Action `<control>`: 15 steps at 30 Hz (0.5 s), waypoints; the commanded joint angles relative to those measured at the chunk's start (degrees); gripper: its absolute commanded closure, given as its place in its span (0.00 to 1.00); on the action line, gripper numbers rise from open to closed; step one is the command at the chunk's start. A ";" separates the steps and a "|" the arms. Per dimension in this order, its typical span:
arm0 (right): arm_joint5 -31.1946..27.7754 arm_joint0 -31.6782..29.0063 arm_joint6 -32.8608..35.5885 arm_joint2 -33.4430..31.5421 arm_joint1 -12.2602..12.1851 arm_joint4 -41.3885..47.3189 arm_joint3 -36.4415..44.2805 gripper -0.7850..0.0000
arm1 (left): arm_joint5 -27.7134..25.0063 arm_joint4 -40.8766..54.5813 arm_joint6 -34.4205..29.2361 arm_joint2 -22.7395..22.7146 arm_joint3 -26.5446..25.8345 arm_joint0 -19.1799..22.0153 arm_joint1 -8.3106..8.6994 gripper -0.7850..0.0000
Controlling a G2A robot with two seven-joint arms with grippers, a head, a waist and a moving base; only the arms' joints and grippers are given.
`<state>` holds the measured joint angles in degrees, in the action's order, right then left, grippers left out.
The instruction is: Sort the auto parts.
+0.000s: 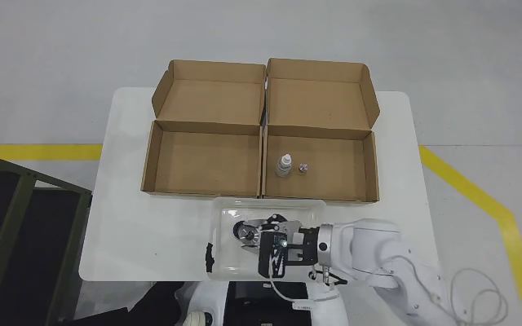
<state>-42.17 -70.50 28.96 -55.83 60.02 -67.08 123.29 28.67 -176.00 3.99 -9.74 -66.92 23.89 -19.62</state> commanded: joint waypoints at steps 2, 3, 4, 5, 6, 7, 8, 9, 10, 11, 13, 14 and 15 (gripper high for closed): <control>0.77 0.64 -1.80 -0.39 0.14 1.18 0.62 1.00 | 0.00 0.00 0.00 0.00 0.00 0.00 0.00 0.00; 1.07 0.95 -2.29 -0.55 0.20 1.56 0.78 1.00 | 0.00 0.00 0.00 0.00 0.00 0.00 0.00 0.00; 1.25 1.22 -2.73 -0.63 0.25 2.02 1.03 1.00 | 0.00 0.00 0.00 0.00 0.00 0.00 0.00 0.00; 1.31 1.53 -3.26 -0.72 0.31 2.64 1.37 1.00 | 0.00 0.00 0.00 0.00 0.00 0.00 0.00 0.00; 1.47 1.88 -3.59 -0.91 0.35 3.10 1.65 1.00 | 0.00 0.00 0.00 0.00 0.00 0.00 0.00 0.00; 1.82 2.20 -3.87 -1.16 0.39 3.46 2.01 1.00 | 0.00 0.00 0.00 0.00 0.00 0.00 0.00 0.00; 2.12 2.46 -4.20 -1.38 0.43 3.88 2.35 1.00 | 0.00 0.00 0.00 0.00 0.00 0.00 0.00 0.00; 2.44 2.70 -4.54 -1.63 0.47 4.28 2.61 1.00 | 0.00 0.00 0.00 0.00 0.00 0.00 0.00 0.00; 2.84 2.91 -4.95 -1.94 0.51 4.75 2.80 1.00 | 0.00 0.00 0.00 0.00 0.00 0.00 0.00 0.00; 3.21 3.13 -5.33 -2.28 0.54 5.24 2.97 1.00 | 0.00 0.00 0.00 0.00 0.00 0.00 0.00 0.00; 3.88 3.55 -6.05 -3.01 0.60 6.25 3.24 1.00 | 0.00 0.00 0.00 0.00 0.00 0.00 0.00 0.00; 4.14 3.71 -6.41 -3.33 0.62 6.85 3.27 1.00 | 0.00 0.00 0.00 0.00 0.00 0.00 0.00 0.00; 4.28 3.91 -6.71 -3.64 0.65 7.41 3.25 1.00 | 0.00 0.00 0.00 0.00 0.00 0.00 0.00 0.00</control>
<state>-38.03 -66.77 22.53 -59.18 60.64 -60.24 126.57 28.67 -176.00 3.99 -9.74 -66.92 23.89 -19.62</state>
